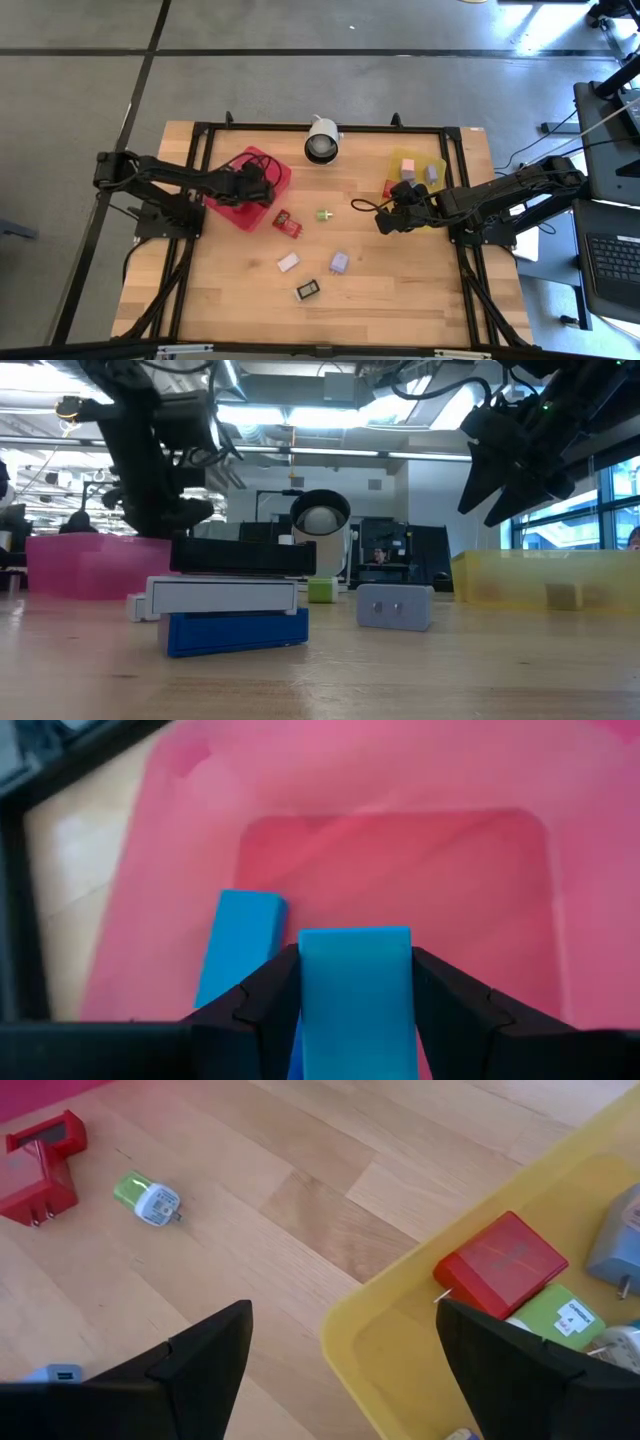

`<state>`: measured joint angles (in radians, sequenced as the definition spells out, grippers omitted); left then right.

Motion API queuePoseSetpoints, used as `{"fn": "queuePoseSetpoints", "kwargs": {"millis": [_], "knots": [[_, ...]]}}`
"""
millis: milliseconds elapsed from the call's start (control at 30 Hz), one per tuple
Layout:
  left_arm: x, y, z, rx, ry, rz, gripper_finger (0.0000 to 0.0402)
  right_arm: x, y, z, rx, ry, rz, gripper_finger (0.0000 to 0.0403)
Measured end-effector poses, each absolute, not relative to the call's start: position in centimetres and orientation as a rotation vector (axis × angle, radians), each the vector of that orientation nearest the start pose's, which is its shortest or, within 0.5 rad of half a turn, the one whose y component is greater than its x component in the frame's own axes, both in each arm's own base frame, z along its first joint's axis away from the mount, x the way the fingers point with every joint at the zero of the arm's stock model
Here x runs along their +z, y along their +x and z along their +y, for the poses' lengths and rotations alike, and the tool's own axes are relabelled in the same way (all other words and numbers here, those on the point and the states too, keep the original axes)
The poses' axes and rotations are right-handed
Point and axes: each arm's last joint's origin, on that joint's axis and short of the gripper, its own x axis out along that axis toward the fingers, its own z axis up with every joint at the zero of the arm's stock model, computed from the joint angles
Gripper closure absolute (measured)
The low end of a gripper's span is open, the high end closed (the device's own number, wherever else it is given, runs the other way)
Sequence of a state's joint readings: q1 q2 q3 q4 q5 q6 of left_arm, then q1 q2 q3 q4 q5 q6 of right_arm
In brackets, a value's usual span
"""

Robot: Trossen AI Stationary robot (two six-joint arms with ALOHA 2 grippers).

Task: Pick & Place Office items
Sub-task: Put the light blue digital timer into the pink bin, then put the white digital timer into the pink bin

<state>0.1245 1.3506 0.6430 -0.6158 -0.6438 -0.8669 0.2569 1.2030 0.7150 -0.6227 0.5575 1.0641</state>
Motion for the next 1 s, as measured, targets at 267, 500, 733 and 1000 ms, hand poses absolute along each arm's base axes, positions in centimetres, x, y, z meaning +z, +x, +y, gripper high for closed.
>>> {"fn": "queuePoseSetpoints", "kwargs": {"millis": [267, 500, 733, 1000], "knots": [[14.8, 20.5, 4.8, 1.099, -0.400, 0.884, 0.0237, 20.5, 20.8, 3.9, -0.753, 0.524, 0.746, 0.0085], [14.6, 20.3, 4.8, 1.104, -0.397, 0.893, 0.0229, 20.5, 20.8, 3.9, -0.753, 0.524, 0.746, 0.0085], [14.6, 20.3, 4.8, 1.142, -0.458, 0.852, 0.0212, 20.5, 20.8, 3.9, -0.753, 0.524, 0.746, 0.0085], [15.4, 20.9, 4.8, 1.075, -0.443, 0.893, 0.0195, 20.5, 20.8, 3.9, -0.753, 0.524, 0.746, 0.0085]]}}
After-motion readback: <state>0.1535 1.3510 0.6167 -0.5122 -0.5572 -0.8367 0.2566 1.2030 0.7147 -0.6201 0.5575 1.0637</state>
